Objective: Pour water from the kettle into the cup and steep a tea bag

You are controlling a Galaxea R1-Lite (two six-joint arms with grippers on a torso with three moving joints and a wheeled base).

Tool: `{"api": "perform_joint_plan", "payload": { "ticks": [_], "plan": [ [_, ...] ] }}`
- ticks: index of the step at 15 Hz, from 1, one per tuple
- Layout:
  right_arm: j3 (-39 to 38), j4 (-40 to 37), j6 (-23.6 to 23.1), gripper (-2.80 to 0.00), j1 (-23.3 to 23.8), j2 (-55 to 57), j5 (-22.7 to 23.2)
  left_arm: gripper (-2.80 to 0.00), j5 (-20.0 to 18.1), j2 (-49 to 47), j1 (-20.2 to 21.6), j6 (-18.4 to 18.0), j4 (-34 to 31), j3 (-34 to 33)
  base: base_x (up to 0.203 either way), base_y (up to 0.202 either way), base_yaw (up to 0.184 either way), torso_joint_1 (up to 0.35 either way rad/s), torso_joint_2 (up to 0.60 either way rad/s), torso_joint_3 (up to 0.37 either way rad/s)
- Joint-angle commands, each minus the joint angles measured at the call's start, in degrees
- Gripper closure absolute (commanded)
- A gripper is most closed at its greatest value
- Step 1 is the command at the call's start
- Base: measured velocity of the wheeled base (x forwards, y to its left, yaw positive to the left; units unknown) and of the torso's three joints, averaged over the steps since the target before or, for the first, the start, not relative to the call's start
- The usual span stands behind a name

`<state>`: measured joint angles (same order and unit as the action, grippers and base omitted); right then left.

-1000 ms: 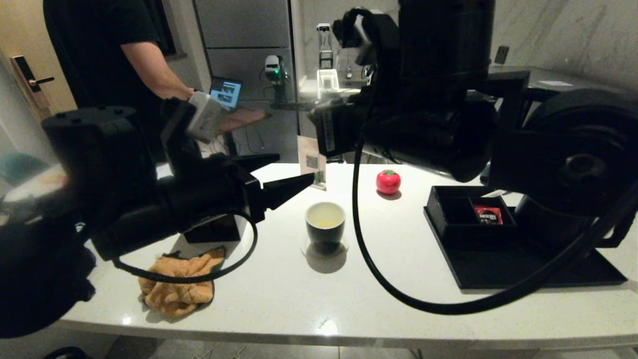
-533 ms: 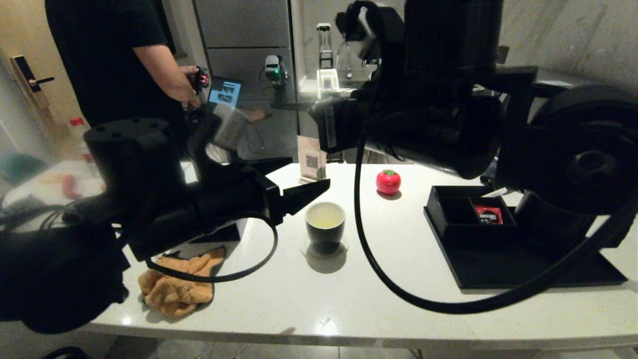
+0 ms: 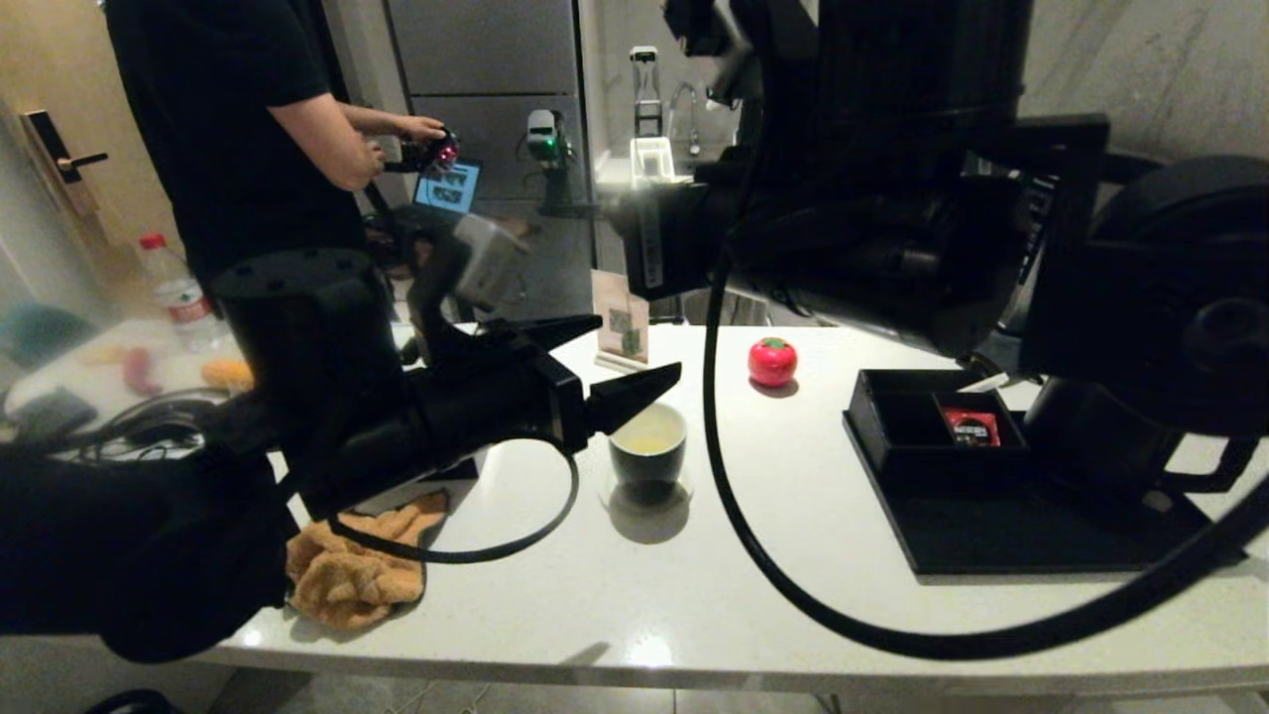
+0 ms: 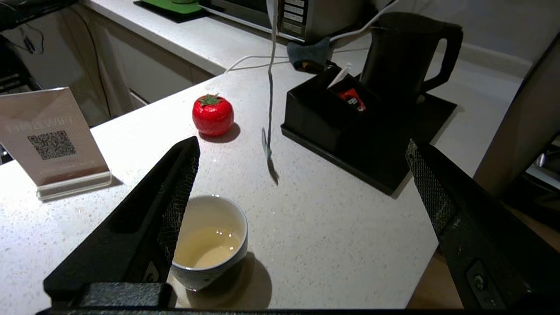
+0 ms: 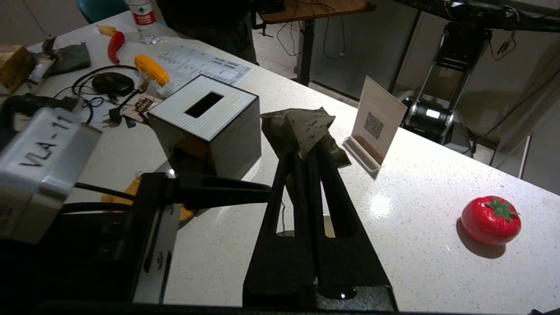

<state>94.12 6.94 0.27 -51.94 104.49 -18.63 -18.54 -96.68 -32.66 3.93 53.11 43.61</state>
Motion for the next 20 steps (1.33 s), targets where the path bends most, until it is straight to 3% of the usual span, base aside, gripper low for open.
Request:
{"api": "perform_joint_plan", "payload": {
  "ticks": [1,20],
  "plan": [
    [-0.19,0.01,0.00,0.00,-0.73,-0.07,-0.09,-2.80,-0.09,-0.37,-0.04,0.02,0.50,-0.01,0.000,0.000,0.000,0.000,0.00,0.000],
    [-3.86,-0.08,0.00,0.00,-1.50,-2.80,-0.09,-2.80,-0.18,-2.72,0.23,0.90,4.37,-0.17,0.000,0.000,0.000,0.000,0.00,0.000]
  ]
}}
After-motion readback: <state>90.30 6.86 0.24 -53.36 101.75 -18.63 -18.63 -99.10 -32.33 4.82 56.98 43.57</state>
